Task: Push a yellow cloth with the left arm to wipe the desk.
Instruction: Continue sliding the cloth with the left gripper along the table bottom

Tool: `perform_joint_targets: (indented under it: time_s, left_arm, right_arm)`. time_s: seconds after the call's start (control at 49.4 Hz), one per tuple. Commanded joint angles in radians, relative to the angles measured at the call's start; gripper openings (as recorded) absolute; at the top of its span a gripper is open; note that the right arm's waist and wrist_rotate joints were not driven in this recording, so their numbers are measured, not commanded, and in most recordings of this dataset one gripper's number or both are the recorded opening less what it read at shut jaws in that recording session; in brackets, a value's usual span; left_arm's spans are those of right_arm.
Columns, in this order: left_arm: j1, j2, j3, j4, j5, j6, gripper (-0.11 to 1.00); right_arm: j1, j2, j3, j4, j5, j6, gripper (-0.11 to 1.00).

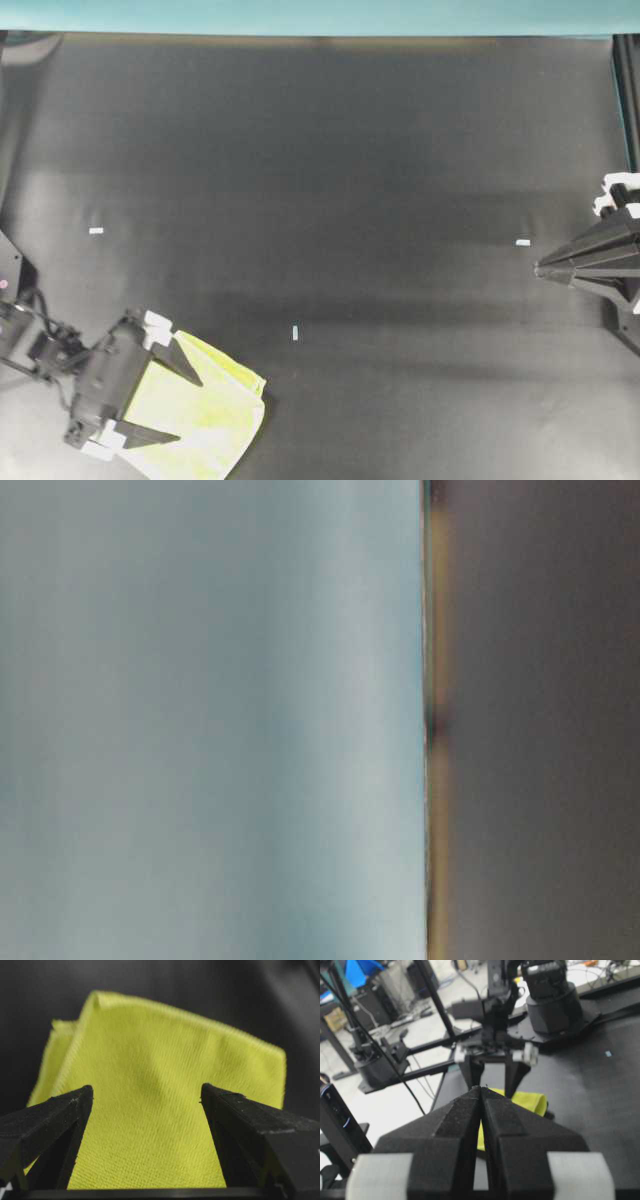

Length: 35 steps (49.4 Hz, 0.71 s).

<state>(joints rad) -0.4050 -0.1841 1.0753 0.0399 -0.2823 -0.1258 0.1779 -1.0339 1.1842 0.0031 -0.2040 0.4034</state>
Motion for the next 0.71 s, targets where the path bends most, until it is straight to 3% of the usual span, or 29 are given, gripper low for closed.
perform_joint_targets:
  time_s: [0.0, 0.182, 0.385, 0.688]
  left_arm:
    - [0.002, -0.087, -0.012, 0.003, 0.051, 0.003, 0.84]
    - [0.008, -0.227, -0.003, 0.003, 0.144, 0.006, 0.84]
    - [0.028, -0.334, 0.041, 0.003, 0.156, 0.005, 0.84]
    - [0.026, -0.379, 0.064, 0.003, 0.161, 0.006, 0.84]
  right_arm:
    - [0.000, 0.009, -0.012, 0.002, -0.003, 0.000, -0.01]
    - [-0.002, 0.014, -0.011, 0.002, -0.003, 0.002, -0.01]
    - [0.000, 0.018, -0.008, 0.002, -0.003, 0.002, -0.01]
    - [0.000, 0.018, -0.008, 0.000, -0.003, 0.002, -0.01]
